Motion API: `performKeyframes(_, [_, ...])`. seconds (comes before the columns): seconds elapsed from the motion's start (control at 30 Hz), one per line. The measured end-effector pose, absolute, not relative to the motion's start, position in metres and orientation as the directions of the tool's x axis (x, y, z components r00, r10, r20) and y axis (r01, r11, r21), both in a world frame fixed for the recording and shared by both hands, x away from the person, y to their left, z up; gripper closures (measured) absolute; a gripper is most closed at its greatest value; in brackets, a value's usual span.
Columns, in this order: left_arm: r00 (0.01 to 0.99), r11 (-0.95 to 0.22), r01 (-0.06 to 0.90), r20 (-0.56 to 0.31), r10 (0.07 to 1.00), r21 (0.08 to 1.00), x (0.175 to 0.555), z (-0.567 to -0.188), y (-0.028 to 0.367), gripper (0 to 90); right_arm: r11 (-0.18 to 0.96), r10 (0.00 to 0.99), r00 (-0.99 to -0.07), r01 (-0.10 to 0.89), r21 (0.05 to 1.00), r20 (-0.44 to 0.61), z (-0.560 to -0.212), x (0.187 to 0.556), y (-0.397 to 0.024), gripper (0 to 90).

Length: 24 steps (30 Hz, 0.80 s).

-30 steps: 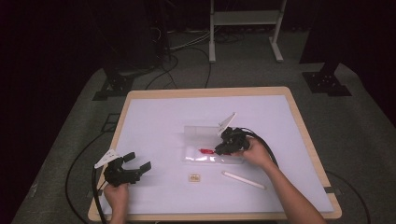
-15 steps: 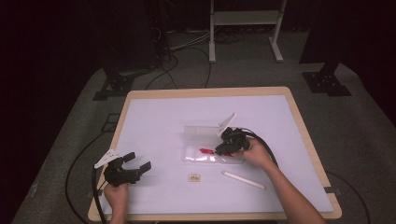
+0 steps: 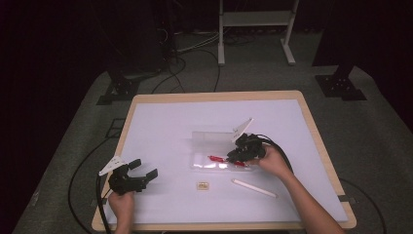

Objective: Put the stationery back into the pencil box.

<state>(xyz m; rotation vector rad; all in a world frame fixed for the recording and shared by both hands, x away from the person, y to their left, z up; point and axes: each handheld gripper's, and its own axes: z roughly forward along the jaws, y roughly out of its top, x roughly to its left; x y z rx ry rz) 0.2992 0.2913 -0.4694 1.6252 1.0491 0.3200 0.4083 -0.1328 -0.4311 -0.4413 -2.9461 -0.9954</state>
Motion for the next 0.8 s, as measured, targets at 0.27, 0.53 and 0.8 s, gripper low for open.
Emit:
performKeyframes(0.27, [0.566,0.015,0.463,-0.308,0.765,0.886,0.3,-0.47,0.291,0.0,0.745,0.286,-0.955,0.277,0.607,0.086,-0.424,0.398,-0.148,68.7])
performKeyframes(0.53, [0.564,0.02,0.463,-0.312,0.765,0.886,0.3,-0.47,0.291,0.0,0.706,0.313,-0.942,0.316,0.634,0.122,-0.42,0.389,-0.164,64.0])
performKeyframes(0.8, [0.562,0.018,0.465,-0.31,0.766,0.885,0.299,-0.469,0.291,0.0,0.676,0.331,-0.936,0.323,0.663,0.119,-0.419,0.37,-0.175,58.8])
